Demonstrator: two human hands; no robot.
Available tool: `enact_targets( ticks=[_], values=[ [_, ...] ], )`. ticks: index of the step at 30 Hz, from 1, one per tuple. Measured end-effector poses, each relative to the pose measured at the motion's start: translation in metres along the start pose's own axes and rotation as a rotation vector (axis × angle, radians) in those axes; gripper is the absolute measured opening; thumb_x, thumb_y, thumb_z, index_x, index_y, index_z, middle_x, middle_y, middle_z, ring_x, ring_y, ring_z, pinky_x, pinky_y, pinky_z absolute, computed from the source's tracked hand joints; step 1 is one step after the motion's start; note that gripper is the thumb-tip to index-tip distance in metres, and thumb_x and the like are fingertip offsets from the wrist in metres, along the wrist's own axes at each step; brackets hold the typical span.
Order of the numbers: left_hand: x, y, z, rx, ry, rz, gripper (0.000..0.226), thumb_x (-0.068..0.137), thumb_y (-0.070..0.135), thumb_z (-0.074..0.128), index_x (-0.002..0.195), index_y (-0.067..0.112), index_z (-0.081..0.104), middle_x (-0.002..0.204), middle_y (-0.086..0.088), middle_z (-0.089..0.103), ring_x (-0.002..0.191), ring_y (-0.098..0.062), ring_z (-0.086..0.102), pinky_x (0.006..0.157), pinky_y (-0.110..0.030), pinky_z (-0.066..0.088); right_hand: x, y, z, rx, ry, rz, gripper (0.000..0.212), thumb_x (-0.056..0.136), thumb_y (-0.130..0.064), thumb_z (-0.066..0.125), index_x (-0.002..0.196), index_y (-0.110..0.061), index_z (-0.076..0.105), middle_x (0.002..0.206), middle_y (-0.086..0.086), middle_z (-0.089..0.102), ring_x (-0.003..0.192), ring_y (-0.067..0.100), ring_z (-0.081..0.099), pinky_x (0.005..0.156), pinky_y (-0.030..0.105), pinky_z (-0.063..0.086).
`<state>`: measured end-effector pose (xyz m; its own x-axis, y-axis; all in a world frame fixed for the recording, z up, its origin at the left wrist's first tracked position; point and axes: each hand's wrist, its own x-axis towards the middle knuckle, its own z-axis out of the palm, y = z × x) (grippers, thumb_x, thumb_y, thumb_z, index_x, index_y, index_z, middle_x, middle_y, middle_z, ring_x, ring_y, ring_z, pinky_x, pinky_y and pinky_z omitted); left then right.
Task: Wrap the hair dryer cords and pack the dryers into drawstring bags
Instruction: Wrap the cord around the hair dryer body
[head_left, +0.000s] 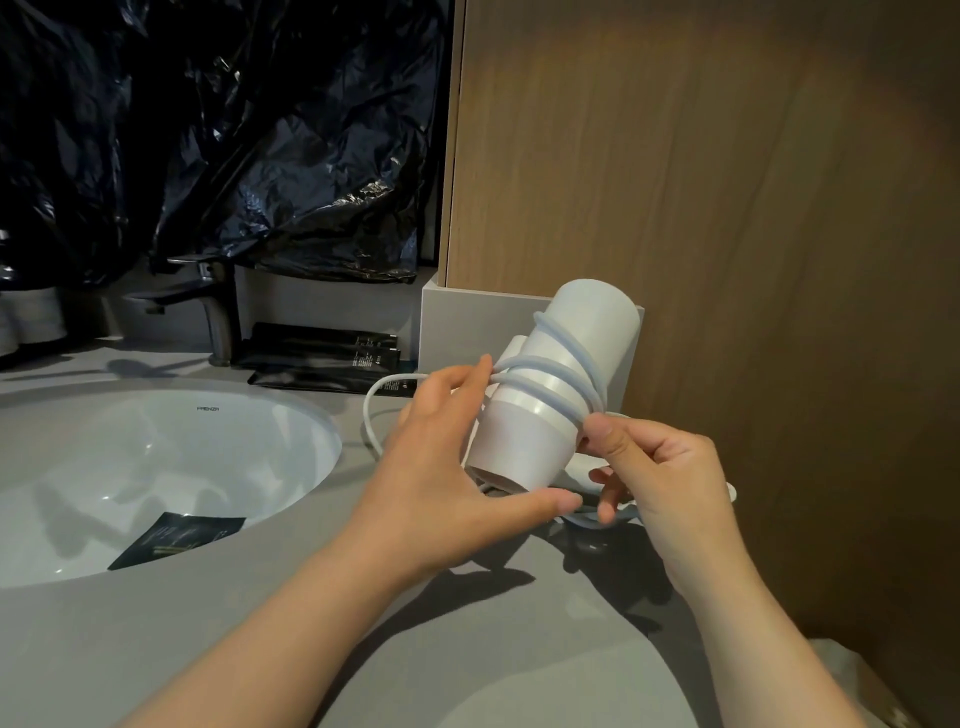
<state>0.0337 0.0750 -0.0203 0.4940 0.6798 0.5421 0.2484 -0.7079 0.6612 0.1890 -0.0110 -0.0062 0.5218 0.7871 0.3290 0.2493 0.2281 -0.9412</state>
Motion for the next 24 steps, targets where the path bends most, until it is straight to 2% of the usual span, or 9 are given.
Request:
enact_targets(
  ticks=[3, 6, 8, 11, 13, 16, 18, 21, 24],
  values=[
    [0.0, -0.004, -0.001, -0.043, 0.022, -0.005, 0.11, 0.052, 0.069, 0.066, 0.15, 0.032, 0.03, 0.136, 0.02, 0.037, 0.128, 0.001, 0.039, 0.109, -0.033, 0.04, -0.001, 0.0, 0.0, -0.013, -0.018, -0.015, 0.018, 0.066, -0.041, 0.065, 0.076, -0.029, 0.074, 0.076, -0.009, 0.074, 0.041, 0.015, 0.055, 0.047, 0.019, 0.053],
    [0.001, -0.004, -0.005, -0.116, 0.091, -0.043, 0.094, 0.057, 0.064, 0.06, 0.144, 0.033, 0.04, 0.132, 0.021, 0.045, 0.12, 0.0, 0.048, 0.102, -0.03, 0.044, -0.003, 0.001, 0.002, -0.061, -0.058, -0.08, 0.02, 0.069, -0.043, 0.063, 0.082, -0.034, 0.074, 0.08, -0.008, 0.074, 0.047, 0.011, 0.057, 0.048, 0.018, 0.053],
    [0.001, -0.003, -0.006, -0.183, 0.117, -0.061, 0.076, 0.064, 0.06, 0.057, 0.137, 0.04, 0.047, 0.123, 0.025, 0.053, 0.112, 0.003, 0.053, 0.094, -0.022, 0.046, -0.004, 0.001, 0.004, -0.062, -0.096, -0.121, 0.02, 0.072, -0.041, 0.061, 0.086, -0.036, 0.074, 0.084, -0.009, 0.075, 0.063, 0.005, 0.063, 0.049, 0.013, 0.048],
    [0.002, 0.0, -0.008, -0.298, 0.136, -0.077, 0.034, 0.078, 0.041, 0.055, 0.109, 0.056, 0.052, 0.101, 0.038, 0.061, 0.095, 0.013, 0.057, 0.075, -0.006, 0.045, -0.005, 0.002, 0.005, -0.047, -0.128, -0.143, 0.021, 0.075, -0.04, 0.058, 0.092, -0.041, 0.072, 0.092, -0.012, 0.075, 0.082, 0.004, 0.066, 0.055, 0.013, 0.051],
    [0.003, 0.001, -0.008, -0.337, 0.143, -0.084, 0.026, 0.085, 0.035, 0.053, 0.103, 0.054, 0.052, 0.093, 0.04, 0.061, 0.088, 0.013, 0.058, 0.069, -0.007, 0.048, -0.005, 0.003, 0.005, -0.054, -0.137, -0.151, 0.024, 0.075, -0.041, 0.057, 0.095, -0.041, 0.071, 0.095, -0.01, 0.075, 0.072, 0.001, 0.065, 0.058, 0.018, 0.054],
    [0.005, 0.002, -0.007, -0.42, 0.174, -0.161, 0.018, 0.097, 0.028, 0.05, 0.094, 0.043, 0.059, 0.076, 0.024, 0.065, 0.068, 0.008, 0.058, 0.057, -0.007, 0.043, -0.006, 0.003, 0.004, -0.056, -0.122, -0.17, 0.026, 0.076, -0.039, 0.058, 0.098, -0.036, 0.072, 0.092, -0.007, 0.075, 0.048, 0.009, 0.056, 0.059, 0.027, 0.059],
    [0.007, 0.003, -0.005, -0.523, 0.194, -0.291, 0.021, 0.09, 0.043, 0.048, 0.078, 0.039, 0.064, 0.074, 0.011, 0.064, 0.069, -0.006, 0.058, 0.061, -0.02, 0.049, -0.005, 0.003, 0.005, -0.064, -0.086, -0.187, 0.025, 0.076, -0.039, 0.061, 0.095, -0.03, 0.075, 0.087, -0.007, 0.074, 0.047, 0.014, 0.057, 0.054, 0.023, 0.056],
    [0.008, 0.006, -0.004, -0.646, 0.17, -0.428, 0.031, 0.075, 0.056, 0.044, 0.066, 0.036, 0.066, 0.084, -0.014, 0.063, 0.08, -0.027, 0.059, 0.086, -0.054, 0.051, -0.003, 0.006, 0.004, -0.126, 0.003, -0.222, 0.026, 0.076, -0.041, 0.062, 0.082, -0.02, 0.076, 0.072, -0.003, 0.07, 0.054, 0.015, 0.061, 0.053, 0.018, 0.052],
    [0.007, 0.01, -0.002, -0.699, 0.17, -0.422, 0.033, 0.071, 0.06, 0.046, 0.071, 0.037, 0.068, 0.098, -0.021, 0.067, 0.093, -0.039, 0.064, 0.093, -0.06, 0.047, -0.001, 0.009, 0.003, -0.181, 0.048, -0.21, 0.035, 0.076, -0.05, 0.058, 0.075, -0.019, 0.075, 0.067, -0.004, 0.069, 0.06, 0.007, 0.063, 0.054, 0.012, 0.049]
  ],
)
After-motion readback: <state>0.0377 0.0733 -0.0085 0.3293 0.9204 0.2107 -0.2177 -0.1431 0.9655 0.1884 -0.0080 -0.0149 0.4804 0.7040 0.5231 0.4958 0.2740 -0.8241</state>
